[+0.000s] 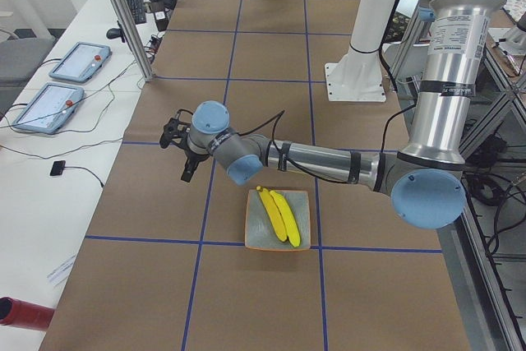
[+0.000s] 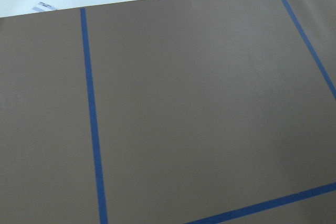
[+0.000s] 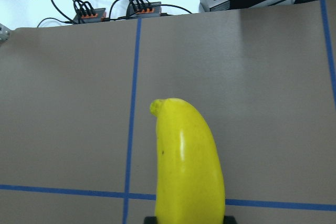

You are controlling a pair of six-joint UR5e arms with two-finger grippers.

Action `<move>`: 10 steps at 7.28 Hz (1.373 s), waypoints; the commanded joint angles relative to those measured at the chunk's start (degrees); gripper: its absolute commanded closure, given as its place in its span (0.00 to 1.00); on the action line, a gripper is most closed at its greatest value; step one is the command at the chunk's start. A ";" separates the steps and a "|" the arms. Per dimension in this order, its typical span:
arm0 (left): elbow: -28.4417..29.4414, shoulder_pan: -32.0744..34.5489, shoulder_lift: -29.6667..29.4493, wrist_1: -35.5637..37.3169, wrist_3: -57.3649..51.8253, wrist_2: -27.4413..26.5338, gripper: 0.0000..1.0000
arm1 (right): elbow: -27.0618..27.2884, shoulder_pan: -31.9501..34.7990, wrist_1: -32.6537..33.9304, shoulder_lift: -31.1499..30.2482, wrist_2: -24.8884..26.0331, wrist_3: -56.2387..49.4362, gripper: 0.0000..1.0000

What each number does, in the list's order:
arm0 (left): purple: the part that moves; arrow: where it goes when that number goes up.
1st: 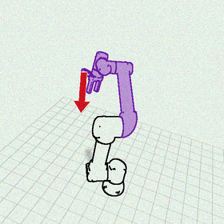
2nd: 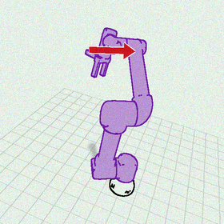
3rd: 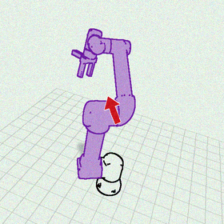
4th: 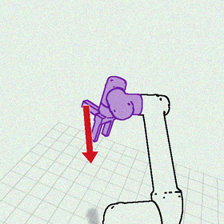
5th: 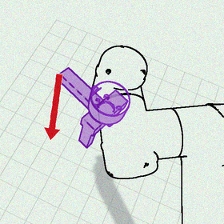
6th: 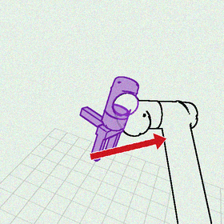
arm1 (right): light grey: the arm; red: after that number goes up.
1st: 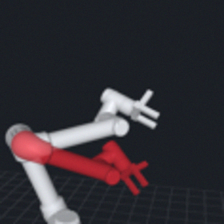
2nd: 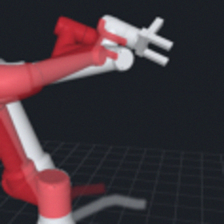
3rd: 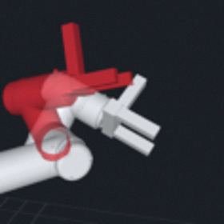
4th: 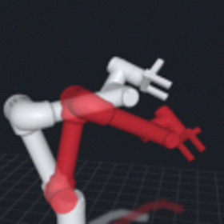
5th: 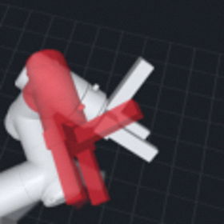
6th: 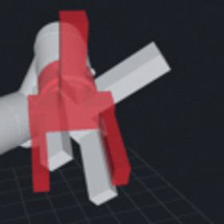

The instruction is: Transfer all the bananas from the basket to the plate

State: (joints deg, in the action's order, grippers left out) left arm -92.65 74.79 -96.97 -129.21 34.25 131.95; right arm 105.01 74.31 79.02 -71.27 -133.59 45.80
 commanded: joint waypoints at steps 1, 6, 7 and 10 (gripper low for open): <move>-3.49 -7.62 -3.98 2.89 11.93 -2.55 0.00 | 0.81 -7.48 -1.75 4.46 5.95 11.54 1.00; -10.27 -22.55 -19.96 4.50 35.05 -2.13 0.00 | 0.64 -24.37 -2.46 15.79 18.46 28.71 1.00; -10.27 -24.33 -22.01 3.80 36.23 -2.31 0.00 | 0.55 -26.56 -2.38 18.08 18.54 30.21 1.00; -9.65 -28.46 -21.94 -9.63 36.24 -2.57 0.00 | 0.46 -31.67 -2.29 21.17 22.40 36.28 1.00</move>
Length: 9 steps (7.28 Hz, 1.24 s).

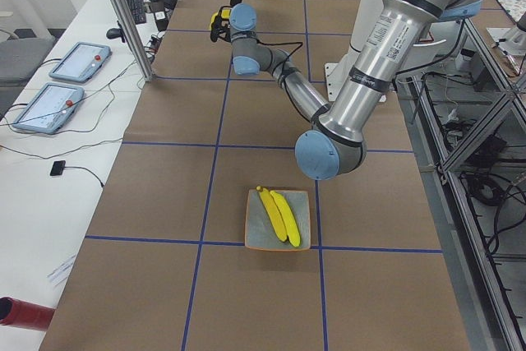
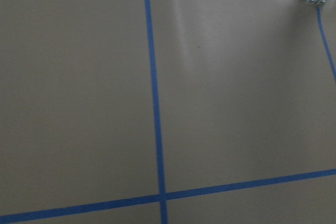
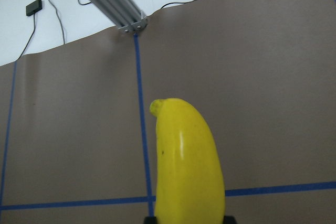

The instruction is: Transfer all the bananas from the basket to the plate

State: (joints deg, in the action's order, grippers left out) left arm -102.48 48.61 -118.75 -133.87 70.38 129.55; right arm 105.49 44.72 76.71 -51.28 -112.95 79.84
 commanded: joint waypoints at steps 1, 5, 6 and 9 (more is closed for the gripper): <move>-0.26 -3.51 -0.16 -5.35 0.19 -0.17 0.00 | -0.02 -2.70 0.02 1.53 1.94 2.77 1.00; -1.05 -5.81 -0.69 -6.49 1.68 -0.17 0.00 | 0.15 -6.21 0.02 5.04 4.30 6.02 1.00; -1.57 -5.81 -0.69 -6.49 2.12 -0.17 0.00 | 0.24 -6.57 0.02 5.39 4.40 6.11 1.00; -2.81 -6.69 -1.13 -6.49 3.71 -0.17 0.07 | 0.33 -8.07 0.02 6.45 6.43 6.73 1.00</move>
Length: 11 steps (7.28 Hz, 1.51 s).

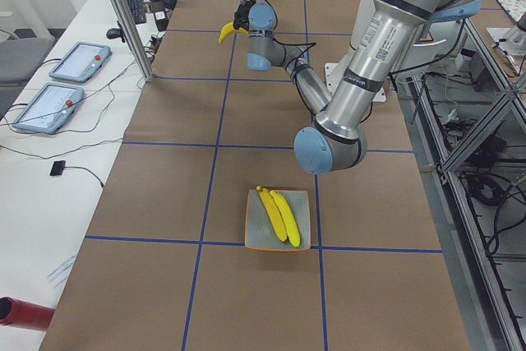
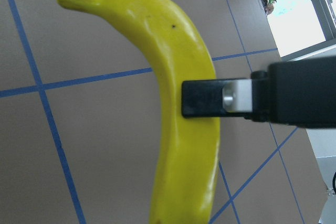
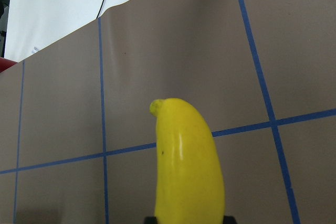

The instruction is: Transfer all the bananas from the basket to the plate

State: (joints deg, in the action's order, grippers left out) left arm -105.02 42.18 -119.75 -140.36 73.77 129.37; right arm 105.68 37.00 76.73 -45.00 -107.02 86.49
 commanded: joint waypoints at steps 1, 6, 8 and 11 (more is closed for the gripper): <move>-0.19 -0.25 -0.05 0.00 0.32 0.00 0.24 | 0.32 -0.43 0.00 0.26 0.49 0.17 1.00; 0.07 -0.25 0.04 0.08 0.14 -0.26 1.00 | 1.20 -0.79 -0.09 0.09 0.32 -0.70 1.00; 0.16 -0.25 0.21 0.17 0.14 -0.26 1.00 | 1.37 -0.70 -1.74 -0.35 0.66 -1.14 0.01; -0.27 0.18 1.52 0.35 0.23 0.00 1.00 | 3.83 2.89 -1.50 -1.48 -0.73 -5.19 0.00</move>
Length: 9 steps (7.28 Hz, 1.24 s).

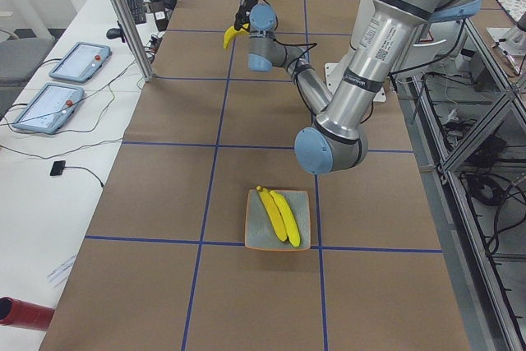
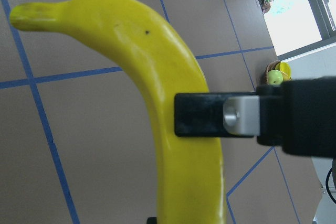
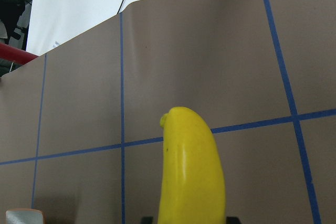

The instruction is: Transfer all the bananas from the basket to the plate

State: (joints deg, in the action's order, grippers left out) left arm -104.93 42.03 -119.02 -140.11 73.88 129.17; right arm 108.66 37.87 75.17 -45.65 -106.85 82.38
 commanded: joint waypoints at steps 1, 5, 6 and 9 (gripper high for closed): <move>-3.67 0.33 6.73 0.18 0.13 0.46 1.00 | 0.85 4.91 -0.03 -3.19 -3.51 -1.78 0.00; -12.32 10.41 30.63 -2.69 -18.85 9.13 1.00 | 0.06 14.75 0.58 -12.96 -10.19 -18.18 0.00; -12.32 13.31 37.74 -6.46 -25.38 10.82 1.00 | -0.47 18.17 0.59 -15.76 -13.44 -23.53 0.00; -11.79 19.21 57.01 -12.02 -56.81 10.84 1.00 | -1.00 26.61 0.59 -23.50 -18.80 -37.08 0.00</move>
State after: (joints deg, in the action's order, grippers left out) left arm -116.91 58.53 -69.46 -150.64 30.33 139.88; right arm 107.99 60.70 75.79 -66.23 -122.76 50.29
